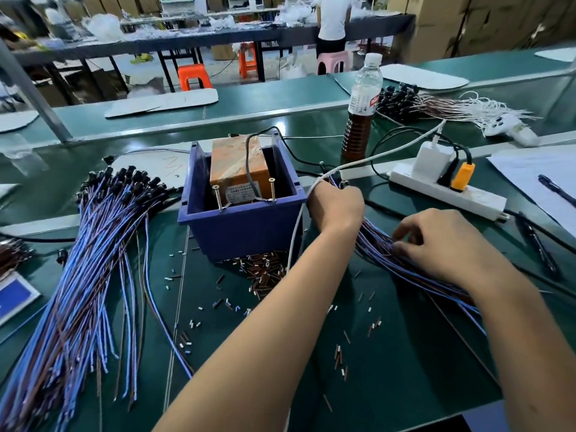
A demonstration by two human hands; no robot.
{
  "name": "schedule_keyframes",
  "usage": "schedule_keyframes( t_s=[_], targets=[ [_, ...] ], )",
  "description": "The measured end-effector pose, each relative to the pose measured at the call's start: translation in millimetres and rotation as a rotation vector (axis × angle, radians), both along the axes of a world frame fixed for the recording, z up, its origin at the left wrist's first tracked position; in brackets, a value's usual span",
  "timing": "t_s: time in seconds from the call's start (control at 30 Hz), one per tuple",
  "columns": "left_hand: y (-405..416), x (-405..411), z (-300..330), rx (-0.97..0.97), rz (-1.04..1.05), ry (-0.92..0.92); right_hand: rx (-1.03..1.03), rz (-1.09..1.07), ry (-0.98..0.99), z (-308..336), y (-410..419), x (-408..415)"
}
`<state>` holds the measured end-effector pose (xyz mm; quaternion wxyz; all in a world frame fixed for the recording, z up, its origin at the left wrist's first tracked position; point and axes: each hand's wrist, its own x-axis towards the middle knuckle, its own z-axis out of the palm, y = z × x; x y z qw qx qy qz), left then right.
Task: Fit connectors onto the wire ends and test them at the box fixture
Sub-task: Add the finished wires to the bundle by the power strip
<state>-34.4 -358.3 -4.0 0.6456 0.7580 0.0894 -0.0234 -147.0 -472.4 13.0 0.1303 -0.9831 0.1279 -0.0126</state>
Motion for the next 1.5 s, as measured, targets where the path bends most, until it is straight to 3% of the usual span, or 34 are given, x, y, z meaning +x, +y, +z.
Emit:
schedule_keyframes(
  t_s=[0.17, 0.37, 0.47, 0.57, 0.63, 0.7, 0.83, 0.93, 1.07, 1.13, 1.27, 1.37, 1.43, 1.5],
  targets=[
    [18, -34, 14, 0.096, -0.201, -0.052, 0.066, -0.005, -0.069, 9, 0, -1],
    [72, -69, 43, 0.095, -0.570, -0.039, 0.215, 0.103, -0.689, 39, 42, -5],
    [128, -79, 55, 0.162, -0.610, -0.029, 0.305, 0.352, -0.678, 48, 78, -2],
    [198, -82, 56, 0.189, -0.697, 0.096, 0.320, 0.531, -0.597, 48, 107, 4],
    [241, -77, 46, 0.185, -0.503, 0.130, 0.332, 0.606, -0.537, 48, 125, 11],
    [275, -63, 29, 0.244, -0.134, 0.090, 0.340, 0.723, -0.398, 46, 148, 18],
    [313, -26, 0, 0.926, 0.417, -0.191, 0.163, 0.936, -0.003, 34, 209, 35],
    [319, -2, -3, 1.097, 0.463, -0.235, 0.037, 1.011, 0.109, 23, 246, 43],
    [319, 19, -7, 1.339, 0.316, -0.035, -0.055, 1.018, 0.132, 19, 271, 52],
    [320, 24, -10, 1.379, 0.294, -0.019, -0.050, 1.003, 0.129, 19, 274, 55],
    [322, 23, -6, 1.185, 0.330, -0.147, 0.013, 0.961, 0.044, 17, 272, 57],
    [323, 18, 12, 0.875, 0.438, -0.236, 0.190, 0.856, -0.097, 14, 274, 58],
    [316, 13, 32, 0.438, 0.481, -0.244, 0.371, 0.756, -0.167, 13, 282, 56],
    [303, 5, 55, -0.177, 0.462, -0.290, 0.577, 0.688, -0.146, 14, 289, 53]
  ],
)
